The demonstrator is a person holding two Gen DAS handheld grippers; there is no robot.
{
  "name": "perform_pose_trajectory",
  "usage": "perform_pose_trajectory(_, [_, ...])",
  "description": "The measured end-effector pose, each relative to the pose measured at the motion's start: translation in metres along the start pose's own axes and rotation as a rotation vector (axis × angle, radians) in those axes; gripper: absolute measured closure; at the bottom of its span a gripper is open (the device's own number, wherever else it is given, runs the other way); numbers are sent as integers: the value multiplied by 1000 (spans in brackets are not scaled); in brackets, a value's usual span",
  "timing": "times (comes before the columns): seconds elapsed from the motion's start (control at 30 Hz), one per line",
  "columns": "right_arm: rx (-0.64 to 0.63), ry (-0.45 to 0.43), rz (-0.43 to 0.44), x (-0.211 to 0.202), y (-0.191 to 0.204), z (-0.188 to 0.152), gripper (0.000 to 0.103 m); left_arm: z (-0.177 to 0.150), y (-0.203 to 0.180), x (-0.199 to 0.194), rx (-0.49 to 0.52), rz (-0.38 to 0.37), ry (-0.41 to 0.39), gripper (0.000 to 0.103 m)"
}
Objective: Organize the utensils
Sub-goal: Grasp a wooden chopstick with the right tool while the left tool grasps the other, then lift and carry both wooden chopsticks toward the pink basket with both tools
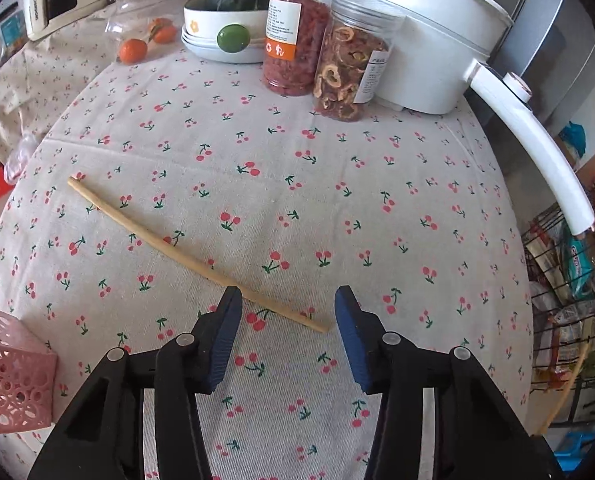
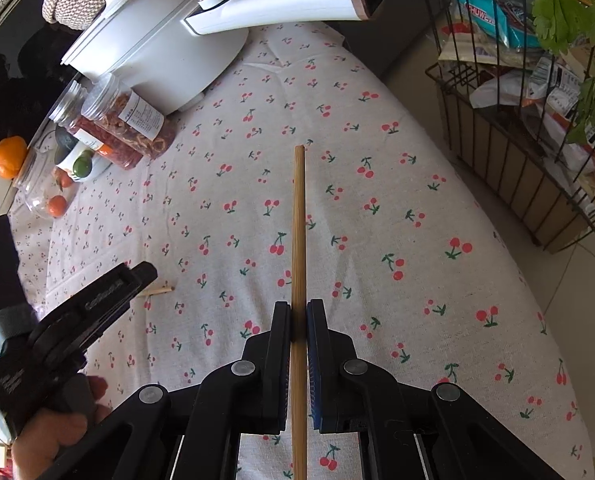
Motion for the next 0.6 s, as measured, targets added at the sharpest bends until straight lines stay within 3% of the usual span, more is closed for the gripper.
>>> perform_pose_trajectory(0.1, [1,-5,14,-2,0,2,97,0,0,13,-15,47,14,55])
perform_pose_trajectory(0.27, [7,-11,30,-5,-3,5,97,-9,-9,11,53,75,-35,81])
perform_pose_trajectory(0.37, [17,-16,32,-7,-7,6,97,-14,-10,8,97,44,-38,93])
perform_pose_trajectory(0.6, [24,-30,29,-13,-9,4,97,-39,-4,-8,172,-124,52,100])
Point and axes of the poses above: each gripper's, at about its wrist camera, not at the fingertips, and x roughly the way its jaws point, y to its left, z to its top, the point moved 2 cm from there along x, roughly the way its jaws point, and after that the axes turned 5 degrees about x, right-handed, at the moved point
